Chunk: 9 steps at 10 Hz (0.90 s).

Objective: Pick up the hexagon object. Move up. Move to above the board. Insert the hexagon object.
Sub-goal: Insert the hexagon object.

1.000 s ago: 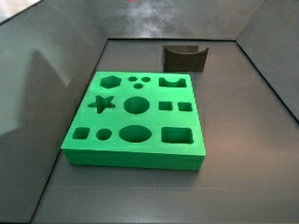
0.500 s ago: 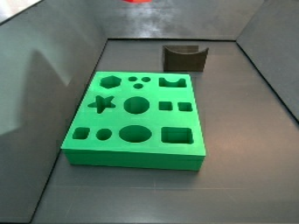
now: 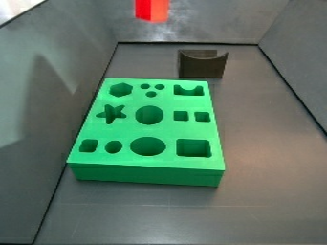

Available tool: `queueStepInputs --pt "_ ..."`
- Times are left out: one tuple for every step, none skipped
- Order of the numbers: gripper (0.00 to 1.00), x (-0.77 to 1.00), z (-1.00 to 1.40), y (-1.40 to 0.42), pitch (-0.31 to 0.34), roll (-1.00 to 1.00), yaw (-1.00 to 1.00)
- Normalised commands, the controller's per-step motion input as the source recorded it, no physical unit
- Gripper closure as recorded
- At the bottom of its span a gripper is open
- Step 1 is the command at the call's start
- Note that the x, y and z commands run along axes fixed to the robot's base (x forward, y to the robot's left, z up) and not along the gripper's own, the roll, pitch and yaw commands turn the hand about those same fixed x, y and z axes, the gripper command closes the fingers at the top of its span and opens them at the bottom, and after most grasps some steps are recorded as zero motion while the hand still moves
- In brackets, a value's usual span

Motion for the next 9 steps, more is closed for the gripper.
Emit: queueStepInputs --pt "1.0 0.0 -0.58 0.3 -0.043 -0.08 0.0" --pt "1.0 -0.09 -0.58 0.16 -0.039 0.0 0.0" --pt "1.0 -0.14 -0.6 0.09 -0.061 0.0 0.0" --pt "1.0 -0.19 -0.57 0.07 -0.061 0.0 0.0" --pt "1.0 -0.17 -0.53 0.11 -0.067 0.0 0.0" --pt "1.0 -0.13 -0.47 0.17 -0.051 0.0 0.0" --pt "1.0 -0.08 -0.41 0.19 -0.033 -0.01 0.0" --pt "1.0 -0.04 -0.43 0.21 -0.024 0.0 0.0" --pt "1.0 -0.04 -0.4 0.21 -0.02 0.0 0.0"
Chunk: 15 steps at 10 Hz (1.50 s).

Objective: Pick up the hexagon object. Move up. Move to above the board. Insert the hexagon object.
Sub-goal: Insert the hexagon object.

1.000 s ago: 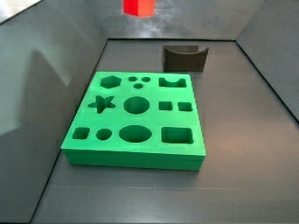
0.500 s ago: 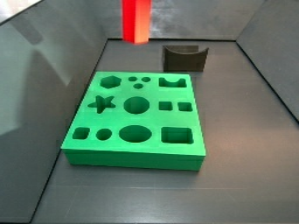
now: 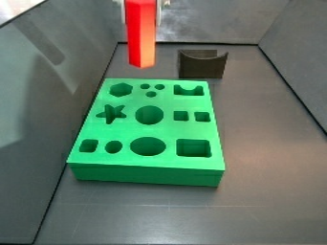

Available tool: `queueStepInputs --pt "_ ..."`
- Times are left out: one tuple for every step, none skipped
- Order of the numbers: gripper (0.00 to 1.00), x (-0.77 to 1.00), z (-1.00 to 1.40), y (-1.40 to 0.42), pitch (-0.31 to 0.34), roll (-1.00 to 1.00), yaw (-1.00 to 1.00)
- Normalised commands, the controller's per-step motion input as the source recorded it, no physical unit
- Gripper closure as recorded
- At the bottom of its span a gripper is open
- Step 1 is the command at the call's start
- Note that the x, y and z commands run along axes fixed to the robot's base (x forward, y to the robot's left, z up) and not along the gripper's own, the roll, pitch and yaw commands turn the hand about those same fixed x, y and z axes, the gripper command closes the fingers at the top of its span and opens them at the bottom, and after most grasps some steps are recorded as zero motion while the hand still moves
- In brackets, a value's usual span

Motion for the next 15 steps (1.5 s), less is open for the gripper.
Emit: queueStepInputs --pt "1.0 -0.07 -0.45 0.18 -0.023 0.0 0.0" --pt "1.0 -0.17 -0.43 0.16 -0.033 0.0 0.0" --pt "1.0 -0.29 -0.33 0.14 -0.066 -0.01 0.0" --pt "1.0 -0.35 -0.25 0.13 -0.087 -0.04 0.0" --pt "1.0 -0.34 -0.21 0.13 -0.106 -0.07 0.0" --pt "1.0 -0.3 -0.17 0.1 -0.113 -0.07 -0.01" --pt "1.0 -0.24 -0.13 0.03 -0.126 -0.09 0.0" --pt "1.0 -0.11 -0.11 0.0 -0.137 -0.09 0.0" --pt "1.0 -0.07 -0.13 -0.01 -0.14 -0.09 0.0" --pt "1.0 -0.1 -0.11 -0.02 -0.144 -0.08 0.0" --pt "1.0 -0.07 -0.13 -0.01 -0.129 -0.05 0.02" --pt "1.0 -0.05 -0.16 -0.06 -0.089 0.0 0.12" --pt "1.0 -0.07 -0.15 -0.07 -0.086 0.0 0.14" --pt "1.0 -0.09 -0.12 -0.08 -0.093 0.0 0.13" --pt "1.0 -0.07 -0.09 -0.07 -0.091 0.0 0.13"
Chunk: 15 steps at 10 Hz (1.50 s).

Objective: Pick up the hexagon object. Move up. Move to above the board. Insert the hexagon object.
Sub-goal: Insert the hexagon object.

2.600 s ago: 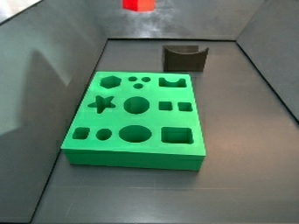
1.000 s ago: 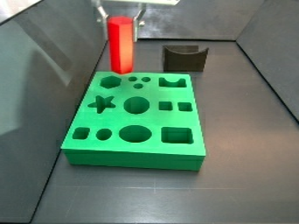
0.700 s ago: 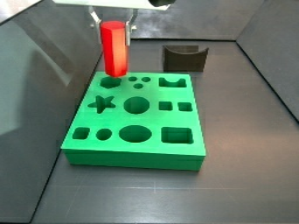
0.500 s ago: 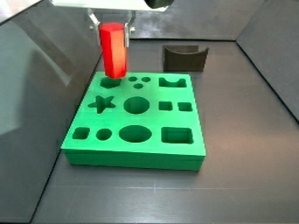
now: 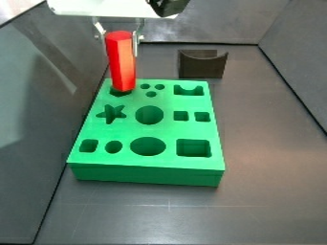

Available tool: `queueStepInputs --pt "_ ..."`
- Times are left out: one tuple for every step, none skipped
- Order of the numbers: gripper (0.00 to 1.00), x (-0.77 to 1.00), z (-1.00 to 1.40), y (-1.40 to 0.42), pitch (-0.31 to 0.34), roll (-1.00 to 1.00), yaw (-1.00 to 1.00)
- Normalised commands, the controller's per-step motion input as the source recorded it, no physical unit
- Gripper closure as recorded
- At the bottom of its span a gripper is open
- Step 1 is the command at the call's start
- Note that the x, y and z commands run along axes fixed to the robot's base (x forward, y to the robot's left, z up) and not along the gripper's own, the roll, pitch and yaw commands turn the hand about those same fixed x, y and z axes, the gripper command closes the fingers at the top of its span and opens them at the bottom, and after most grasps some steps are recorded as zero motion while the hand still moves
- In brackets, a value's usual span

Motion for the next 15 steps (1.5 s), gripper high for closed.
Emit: queueStepInputs --pt "1.0 -0.06 -0.09 -0.03 -0.081 0.0 0.11" --pt "1.0 -0.08 -0.13 -0.05 -0.079 0.0 0.12" --pt "1.0 -0.07 -0.11 -0.01 -0.07 0.0 0.11" --pt "1.0 -0.07 -0.15 -0.01 -0.054 0.0 0.11" --pt "1.0 -0.06 -0.15 -0.07 -0.049 0.0 0.09" --pt "1.0 -0.04 -0.13 -0.12 -0.06 0.0 0.08" --pt "1.0 -0.02 -0.11 -0.15 -0.074 0.0 0.04" --pt "1.0 -0.03 -0.08 -0.12 -0.087 -0.01 0.0" --pt "1.0 -0.02 -0.1 -0.09 -0.081 0.0 0.0" --pt "1.0 0.0 -0.11 0.0 -0.087 -0.03 -0.05" --pt "1.0 0.0 -0.09 0.0 -0.1 -0.06 -0.21" --pt "1.0 0.0 -0.04 0.0 -0.031 -0.02 -0.02" --pt "1.0 0.0 -0.13 0.0 -0.03 0.0 0.0" --pt "1.0 -0.01 -0.24 0.0 -0.06 0.0 -0.01" --pt "1.0 -0.02 -0.23 0.0 -0.043 0.0 0.0"
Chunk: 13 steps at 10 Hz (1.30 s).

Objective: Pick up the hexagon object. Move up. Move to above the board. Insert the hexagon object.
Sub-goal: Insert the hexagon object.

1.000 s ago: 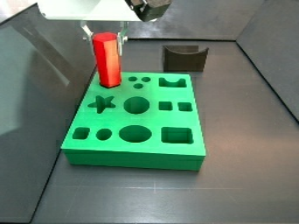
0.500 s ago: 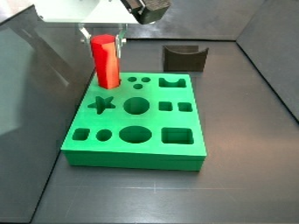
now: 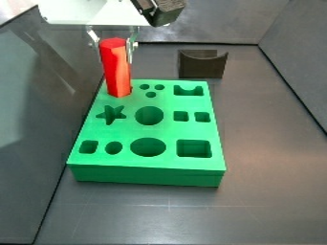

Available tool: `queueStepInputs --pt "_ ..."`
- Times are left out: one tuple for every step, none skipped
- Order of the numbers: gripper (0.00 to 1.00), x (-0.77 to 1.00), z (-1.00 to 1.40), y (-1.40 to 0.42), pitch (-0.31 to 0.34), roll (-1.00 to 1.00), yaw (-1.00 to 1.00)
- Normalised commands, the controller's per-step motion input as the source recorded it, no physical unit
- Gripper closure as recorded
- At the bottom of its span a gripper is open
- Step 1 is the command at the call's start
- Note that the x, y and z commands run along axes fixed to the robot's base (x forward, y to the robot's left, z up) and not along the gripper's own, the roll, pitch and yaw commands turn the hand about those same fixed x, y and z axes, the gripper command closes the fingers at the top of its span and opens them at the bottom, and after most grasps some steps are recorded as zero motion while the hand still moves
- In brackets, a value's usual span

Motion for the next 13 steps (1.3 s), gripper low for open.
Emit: queueStepInputs --pt "1.0 0.0 -0.19 0.1 0.0 0.0 0.0" --pt "1.0 -0.01 -0.19 0.07 0.0 0.0 0.0" --pt "1.0 -0.04 -0.18 0.04 -0.01 0.0 0.0" --pt "1.0 -0.02 -0.15 0.0 -0.03 0.0 0.0" --pt "1.0 -0.03 -0.19 0.0 -0.036 0.0 0.0" --pt "1.0 0.0 -0.35 0.0 -0.03 0.01 -0.02" --pt "1.0 0.0 -0.65 -0.01 -0.023 0.06 -0.05" --pt "1.0 0.01 -1.0 0.0 -0.001 0.12 -0.01" --pt "1.0 0.0 -1.0 -0.03 -0.02 0.14 -0.02" --pt "1.0 0.0 -1.0 -0.05 -0.016 0.13 -0.01" --pt "1.0 0.0 -1.0 -0.02 -0.023 0.11 0.0" --pt "1.0 0.0 -0.27 0.0 0.0 0.02 0.0" --pt "1.0 0.0 0.0 0.0 0.0 0.0 0.0"
